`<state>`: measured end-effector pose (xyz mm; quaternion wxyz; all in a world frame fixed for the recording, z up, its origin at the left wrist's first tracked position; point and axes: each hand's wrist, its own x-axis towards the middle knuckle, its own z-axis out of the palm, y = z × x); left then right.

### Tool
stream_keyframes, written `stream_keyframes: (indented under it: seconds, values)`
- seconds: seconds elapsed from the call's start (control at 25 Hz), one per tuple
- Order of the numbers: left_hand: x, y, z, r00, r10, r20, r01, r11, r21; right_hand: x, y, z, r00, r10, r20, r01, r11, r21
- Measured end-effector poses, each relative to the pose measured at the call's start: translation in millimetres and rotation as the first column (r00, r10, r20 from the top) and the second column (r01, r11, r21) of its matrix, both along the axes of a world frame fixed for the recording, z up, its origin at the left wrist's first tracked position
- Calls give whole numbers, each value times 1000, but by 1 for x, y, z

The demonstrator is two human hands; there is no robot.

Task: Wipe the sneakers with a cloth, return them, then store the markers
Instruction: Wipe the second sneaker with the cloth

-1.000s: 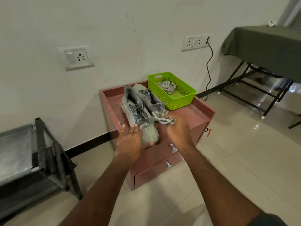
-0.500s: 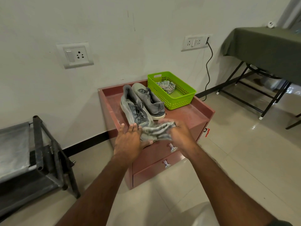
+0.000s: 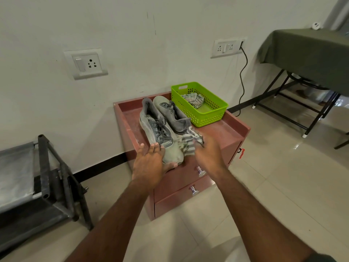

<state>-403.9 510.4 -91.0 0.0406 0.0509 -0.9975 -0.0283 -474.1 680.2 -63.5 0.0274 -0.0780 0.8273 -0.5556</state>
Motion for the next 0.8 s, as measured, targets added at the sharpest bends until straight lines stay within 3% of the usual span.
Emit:
stream_keyframes:
  seconds: [0.08,0.16,0.2,0.24,0.28,0.36,0.44,0.48,0.52,0.6,0.72,0.8]
  values:
    - [1,1,2,1000,11,4,-11,1000,6,6,-12,-4,972,225,-65,-204,950,239]
    - [0,1,1,1000,5,-2,-5,1000,-5,15,-28,-6,894,447,-14,-360,737,572]
    - [0,0,0,1000,1,-3,-1,1000,-4,19,-31,-2,868,497,0,-368,643,672]
    - [0,-1,-1,1000,-4,-3,4,1000,0,21,-32,2,857,516,8,-376,615,693]
    - [-1,-1,-1,1000,-5,-6,5,1000,8,18,-29,4,861,507,46,-416,649,637]
    - [-1,-2,0,1000,4,-12,-3,999,42,11,-15,7,894,392,217,-441,856,270]
    - [-1,-1,0,1000,5,-8,-5,999,39,1,-2,2,950,199,240,-182,979,-90]
    - [-1,0,0,1000,6,-5,-6,1000,29,-4,2,-2,991,70,118,-56,992,-115]
    - [-1,0,1,1000,10,-5,-10,1000,28,-9,4,-6,999,-15,-37,13,998,-58]
    - [0,2,2,1000,19,-9,-19,999,34,-9,-3,-9,980,74,-183,-54,992,112]
    - [0,1,3,1000,5,-31,-3,998,59,10,-23,-12,901,429,64,-413,802,431]
    - [2,0,3,999,3,-40,1,996,89,12,-22,-13,872,467,144,-486,798,355]
